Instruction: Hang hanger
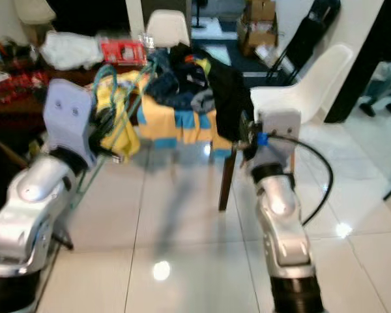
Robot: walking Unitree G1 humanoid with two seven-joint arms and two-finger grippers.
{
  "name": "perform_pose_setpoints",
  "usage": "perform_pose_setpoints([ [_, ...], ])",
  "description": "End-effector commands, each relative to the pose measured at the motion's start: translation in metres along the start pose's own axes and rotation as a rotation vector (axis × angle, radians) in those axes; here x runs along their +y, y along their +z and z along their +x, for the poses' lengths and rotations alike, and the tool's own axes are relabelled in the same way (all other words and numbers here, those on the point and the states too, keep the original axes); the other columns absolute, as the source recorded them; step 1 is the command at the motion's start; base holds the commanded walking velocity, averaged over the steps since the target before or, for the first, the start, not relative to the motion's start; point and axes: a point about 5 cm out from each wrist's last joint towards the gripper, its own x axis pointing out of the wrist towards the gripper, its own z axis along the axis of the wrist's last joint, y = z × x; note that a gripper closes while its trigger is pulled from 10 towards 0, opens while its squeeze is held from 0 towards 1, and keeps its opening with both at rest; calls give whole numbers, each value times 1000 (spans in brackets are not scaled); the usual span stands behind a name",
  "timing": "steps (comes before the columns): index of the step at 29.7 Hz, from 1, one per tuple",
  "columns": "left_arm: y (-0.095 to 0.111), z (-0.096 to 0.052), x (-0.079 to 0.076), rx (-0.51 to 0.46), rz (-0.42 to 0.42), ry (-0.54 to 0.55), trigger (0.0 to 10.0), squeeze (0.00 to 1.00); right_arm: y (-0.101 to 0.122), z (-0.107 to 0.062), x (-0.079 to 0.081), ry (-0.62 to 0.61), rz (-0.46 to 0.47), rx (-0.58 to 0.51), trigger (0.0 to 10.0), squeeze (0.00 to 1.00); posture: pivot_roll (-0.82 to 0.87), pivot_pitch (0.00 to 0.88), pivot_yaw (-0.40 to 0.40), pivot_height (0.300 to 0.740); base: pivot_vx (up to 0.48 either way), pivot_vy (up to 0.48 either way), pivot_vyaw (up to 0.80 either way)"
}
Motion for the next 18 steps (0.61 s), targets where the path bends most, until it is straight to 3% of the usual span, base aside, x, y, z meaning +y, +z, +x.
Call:
perform_pose_setpoints([
  [1,0,-2,0,3,13,9,10000,0,2,-2,-2,-4,-23,-3,10000,0,5,180,-18,740,0,0,0],
  [6,-5,-1,-6,47,-19,0,10000,0,0,-2,-1,1,-40,8,10000,0,6,184,-21,740,0,0,0],
  [18,-19,-4,-23,117,-67,-55,10000,0,-12,-8,2,42,-89,55,10000,0,3,187,-21,740,0,0,757],
])
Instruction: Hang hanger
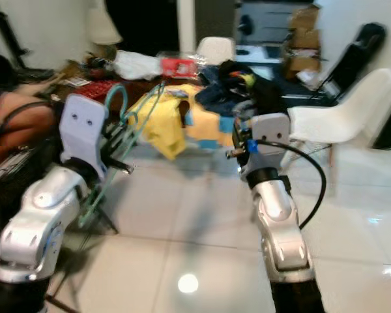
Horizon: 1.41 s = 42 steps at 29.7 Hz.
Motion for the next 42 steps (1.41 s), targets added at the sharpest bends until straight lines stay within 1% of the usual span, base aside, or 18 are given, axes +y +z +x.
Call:
perform_pose_setpoints([
  [1,-11,-2,-7,48,-11,-19,10000,0,-10,-6,5,41,-26,38,10000,0,1,188,-21,740,0,0,800],
  [3,-11,-2,-7,48,-11,-19,10000,0,-10,-6,5,41,-26,38,10000,0,1,188,-21,740,0,0,800],
  [6,-21,-3,-9,87,-10,-23,10000,0,-23,-14,14,108,-37,87,10000,0,2,190,-24,740,0,0,800],
  [9,-22,-3,-9,91,-9,-22,10000,0,-26,-16,15,119,-37,98,10000,0,1,191,-24,740,0,0,800],
  [11,-29,-6,-9,118,6,-20,10000,0,-36,-21,18,144,-29,138,10000,0,1,191,-24,740,0,0,800],
  [12,-35,-8,-9,141,13,-16,10000,0,-43,-24,18,138,-17,171,10000,0,1,191,-25,740,0,0,794],
  [13,-35,-8,-9,141,13,-16,10000,0,-43,-24,18,138,-17,171,10000,0,1,191,-25,740,0,0,794],
  [15,-48,-13,-7,187,26,-3,10000,0,-52,-29,17,126,-17,210,10000,0,1,192,-26,740,0,0,794],
  [16,-48,-13,-7,187,26,-3,10000,0,-52,-29,17,126,-17,210,10000,0,1,192,-26,740,0,0,794],
  [17,-54,-15,-6,213,26,10,10000,0,-55,-30,16,116,-18,224,10000,0,-3,193,-25,740,0,0,794],
  [20,-59,-18,-5,237,27,22,10000,0,-57,-32,14,112,-22,232,10000,0,-3,193,-26,740,0,0,794],
  [21,-64,-20,-4,261,28,40,10000,0,-58,-33,13,112,-24,239,10000,0,-5,193,-27,740,0,0,794],
  [42,-62,-18,-4,239,43,44,10000,0,-57,-32,16,129,-11,225,10000,0,-3,192,-26,740,0,0,794],
])
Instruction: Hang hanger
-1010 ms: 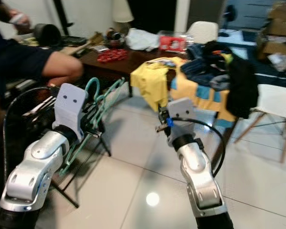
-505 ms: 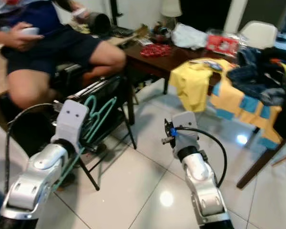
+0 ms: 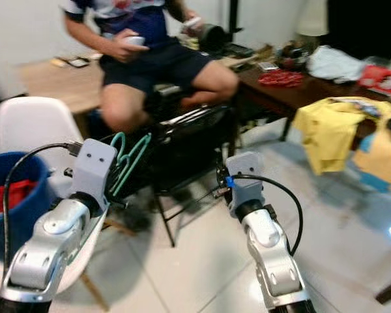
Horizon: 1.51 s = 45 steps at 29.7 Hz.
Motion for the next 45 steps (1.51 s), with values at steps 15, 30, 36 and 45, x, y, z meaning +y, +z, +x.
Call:
perform_pose_setpoints([
  [15,-8,-3,4,18,8,22,10000,0,-2,0,6,23,10,-4,10000,0,-3,183,-30,740,0,0,794],
  [30,-8,-2,6,10,9,30,10000,0,-1,1,7,32,11,-9,10000,0,-3,176,-31,740,0,0,794],
  [36,-6,-2,8,-8,12,47,10000,0,2,1,6,7,91,-22,10000,0,-5,181,-28,740,386,0,389],
  [45,-5,-1,8,-11,11,47,10000,0,5,-1,7,18,125,-45,10000,0,-7,185,-24,740,480,0,0],
])
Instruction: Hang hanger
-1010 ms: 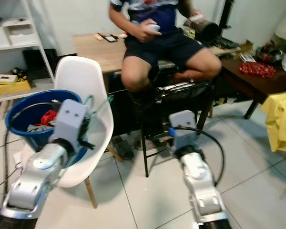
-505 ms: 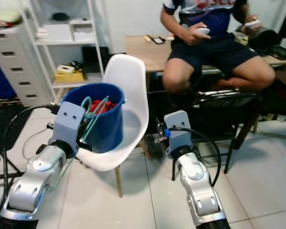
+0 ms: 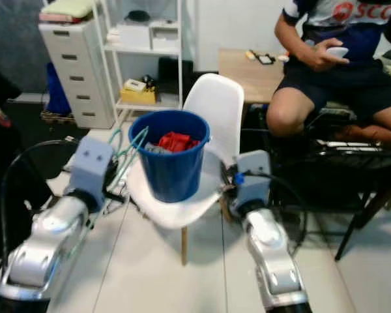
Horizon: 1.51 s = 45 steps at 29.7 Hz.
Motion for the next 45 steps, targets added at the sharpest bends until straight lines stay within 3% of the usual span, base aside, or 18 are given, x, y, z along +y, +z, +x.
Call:
perform_pose_setpoints([
  [1,0,-1,-4,0,3,-12,10000,0,-1,-4,-5,-16,0,2,10000,0,-7,185,-24,740,480,0,0],
  [18,-1,0,-5,0,3,-10,10000,0,0,-5,-2,24,0,-2,10000,0,-12,188,-23,740,480,0,0],
  [25,-2,1,-4,1,3,-8,10000,0,-1,-5,0,40,-53,6,10000,0,-13,189,-20,740,480,0,643],
  [38,-2,1,-4,-1,4,-9,10000,0,0,-6,0,39,-38,-2,10000,0,-17,189,-16,740,480,0,0],
  [45,-3,1,-8,-5,-2,-54,10000,0,-1,-6,0,40,-37,-4,10000,0,-18,187,-15,740,85,0,0],
])
